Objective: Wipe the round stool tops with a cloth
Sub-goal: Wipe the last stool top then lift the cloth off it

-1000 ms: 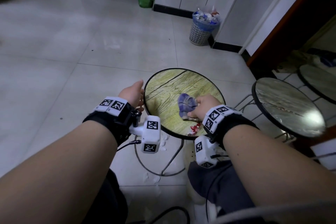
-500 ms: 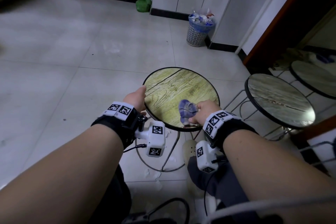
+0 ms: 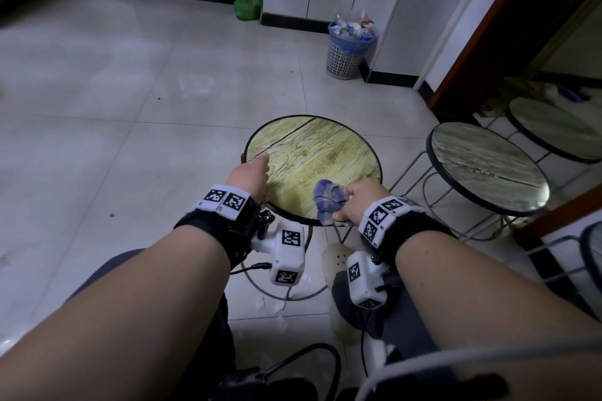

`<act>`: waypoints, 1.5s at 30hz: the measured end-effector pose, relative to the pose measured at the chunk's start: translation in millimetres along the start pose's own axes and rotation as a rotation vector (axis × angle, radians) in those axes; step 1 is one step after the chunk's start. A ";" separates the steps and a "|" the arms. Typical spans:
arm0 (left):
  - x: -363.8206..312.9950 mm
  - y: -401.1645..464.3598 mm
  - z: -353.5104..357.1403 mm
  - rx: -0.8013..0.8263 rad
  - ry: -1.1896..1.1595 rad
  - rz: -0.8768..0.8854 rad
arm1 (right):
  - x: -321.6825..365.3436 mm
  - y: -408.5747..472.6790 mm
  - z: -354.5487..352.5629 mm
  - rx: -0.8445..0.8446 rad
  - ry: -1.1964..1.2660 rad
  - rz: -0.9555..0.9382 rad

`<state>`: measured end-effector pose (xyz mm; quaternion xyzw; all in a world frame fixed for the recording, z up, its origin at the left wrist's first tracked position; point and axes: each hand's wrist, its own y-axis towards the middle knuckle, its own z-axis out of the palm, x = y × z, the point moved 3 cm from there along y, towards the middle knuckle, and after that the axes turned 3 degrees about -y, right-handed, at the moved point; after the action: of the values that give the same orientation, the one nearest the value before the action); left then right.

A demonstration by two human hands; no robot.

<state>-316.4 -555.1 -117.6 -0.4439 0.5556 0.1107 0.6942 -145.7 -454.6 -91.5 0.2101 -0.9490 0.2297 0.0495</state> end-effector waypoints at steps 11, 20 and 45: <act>0.3 9.0 13.0 0.033 -0.025 0.012 | -3.8 11.9 -11.6 0.012 -0.108 -0.028; -4.0 15.3 21.0 0.090 -0.061 0.029 | -11.9 27.0 -17.3 0.035 -0.131 0.001; -32.4 71.0 -1.1 0.145 -0.132 -0.010 | 26.0 102.7 -14.2 -0.014 -0.172 0.161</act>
<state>-374.7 -503.6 -124.4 -0.3871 0.5128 0.0959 0.7602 -212.6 -375.1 -116.6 0.1520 -0.9651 0.2074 -0.0494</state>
